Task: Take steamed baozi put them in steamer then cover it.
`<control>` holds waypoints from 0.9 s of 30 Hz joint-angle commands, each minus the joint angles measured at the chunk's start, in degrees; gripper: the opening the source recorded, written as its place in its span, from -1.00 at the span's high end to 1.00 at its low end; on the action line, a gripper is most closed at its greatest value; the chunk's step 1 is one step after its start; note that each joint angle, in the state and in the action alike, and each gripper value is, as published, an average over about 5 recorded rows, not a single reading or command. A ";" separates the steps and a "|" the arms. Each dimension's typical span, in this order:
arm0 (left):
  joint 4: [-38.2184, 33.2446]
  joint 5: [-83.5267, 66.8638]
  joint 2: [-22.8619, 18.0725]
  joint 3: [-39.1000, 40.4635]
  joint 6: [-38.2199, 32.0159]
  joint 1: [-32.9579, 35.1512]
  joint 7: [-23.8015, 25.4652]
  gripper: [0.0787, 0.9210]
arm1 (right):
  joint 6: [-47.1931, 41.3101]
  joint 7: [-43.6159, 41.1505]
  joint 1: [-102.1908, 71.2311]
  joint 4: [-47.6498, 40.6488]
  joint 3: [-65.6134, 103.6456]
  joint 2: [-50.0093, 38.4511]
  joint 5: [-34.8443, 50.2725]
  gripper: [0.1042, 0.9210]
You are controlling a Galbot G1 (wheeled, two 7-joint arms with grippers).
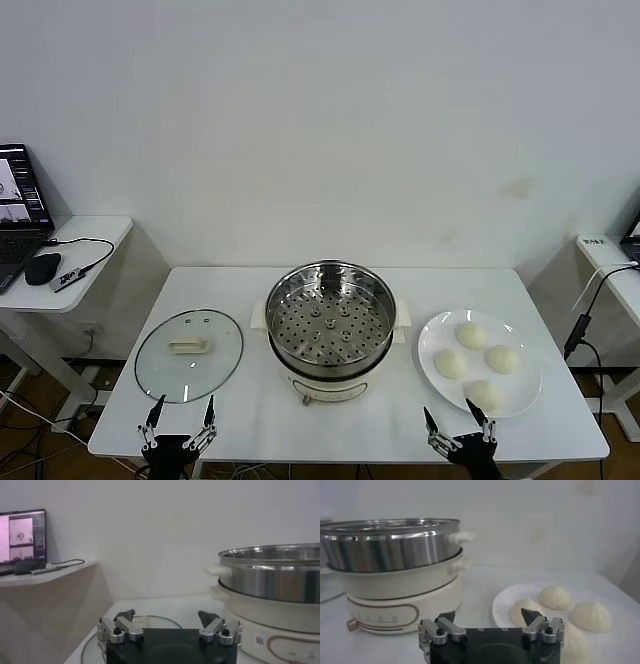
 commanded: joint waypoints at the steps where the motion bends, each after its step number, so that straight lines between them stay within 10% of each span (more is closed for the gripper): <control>1: -1.11 1.32 0.53 -0.54 3.22 -0.67 1.05 -0.77 | -0.18 1.83 2.17 0.31 4.99 -3.53 -10.63 -0.76; 12: -0.76 3.43 1.68 -1.47 3.61 -4.27 2.14 -0.77 | -4.83 -3.54 12.69 -5.79 14.92 -19.14 -29.49 -0.76; 27: 0.47 6.11 0.84 -1.14 3.95 -5.93 2.61 -0.77 | -4.93 -36.73 39.05 -23.96 -1.83 -45.49 -35.76 -0.76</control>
